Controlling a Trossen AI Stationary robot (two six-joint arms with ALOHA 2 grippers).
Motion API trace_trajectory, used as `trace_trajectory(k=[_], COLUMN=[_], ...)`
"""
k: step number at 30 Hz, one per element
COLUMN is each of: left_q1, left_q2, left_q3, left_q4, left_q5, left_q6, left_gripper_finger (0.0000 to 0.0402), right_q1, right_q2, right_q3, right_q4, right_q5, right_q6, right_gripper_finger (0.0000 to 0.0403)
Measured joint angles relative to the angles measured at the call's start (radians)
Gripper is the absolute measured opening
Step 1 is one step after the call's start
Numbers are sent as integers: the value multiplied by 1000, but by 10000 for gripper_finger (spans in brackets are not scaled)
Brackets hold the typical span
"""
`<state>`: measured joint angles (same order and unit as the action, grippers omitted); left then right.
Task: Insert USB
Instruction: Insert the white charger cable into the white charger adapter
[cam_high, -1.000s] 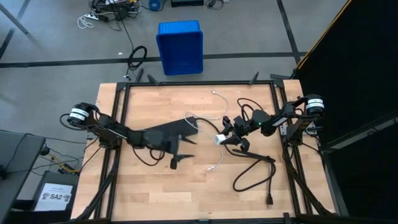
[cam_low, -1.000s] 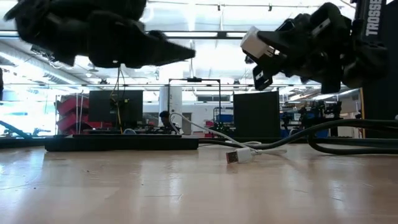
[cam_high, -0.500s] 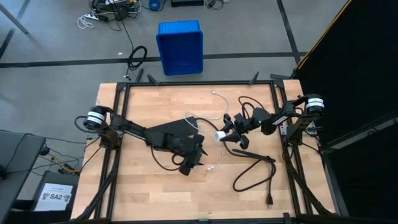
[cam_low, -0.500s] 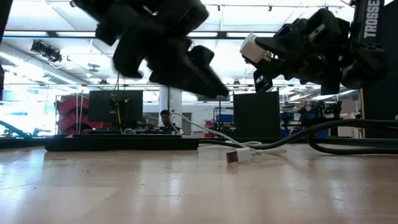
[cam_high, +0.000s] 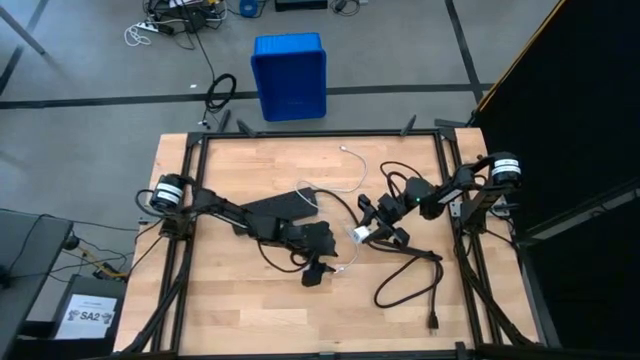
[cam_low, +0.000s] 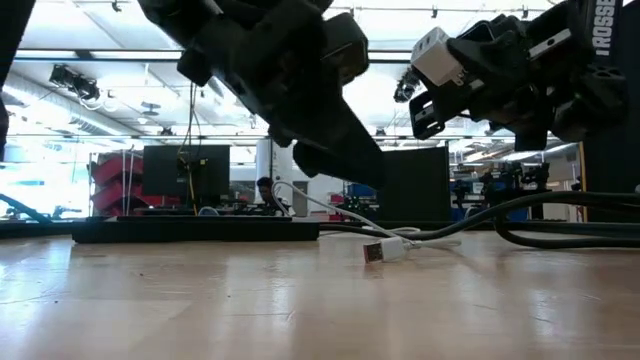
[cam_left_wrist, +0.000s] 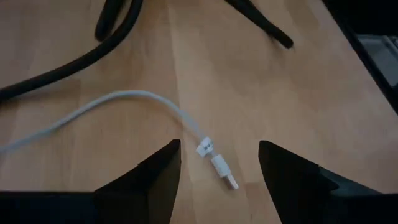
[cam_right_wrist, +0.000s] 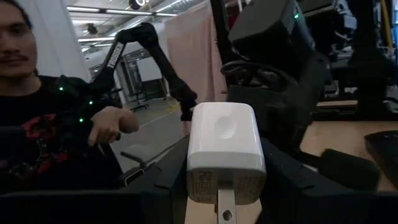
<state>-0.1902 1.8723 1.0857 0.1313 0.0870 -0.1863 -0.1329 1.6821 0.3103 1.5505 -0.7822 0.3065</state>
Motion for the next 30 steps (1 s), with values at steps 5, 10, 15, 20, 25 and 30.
trace_trajectory(k=[5,10,15,20,25,30], left_q1=[0,-6,-33,-48,-61,-71], left_q2=[17,16,20,23,23,53], left_q3=[31,34,34,34,34,37], left_q4=[-67,-76,-68,-53,-59,-59], left_q5=[-57,-75,-84,-150,-168,-168], left_q6=[-78,-143,-166,-173,-185,-181], left_gripper_finger=[202,202,202,202,202,202], right_q1=[33,52,53,53,52,48], right_q2=[0,0,0,0,0,0], right_q3=[0,0,0,0,0,0], right_q4=[-1,-1,-3,-3,-4,-4], right_q5=[-24,-12,-4,-7,-12,-16], right_q6=[-20,-44,-52,-50,-49,-49], right_gripper_finger=[115,115,115,115,115,115])
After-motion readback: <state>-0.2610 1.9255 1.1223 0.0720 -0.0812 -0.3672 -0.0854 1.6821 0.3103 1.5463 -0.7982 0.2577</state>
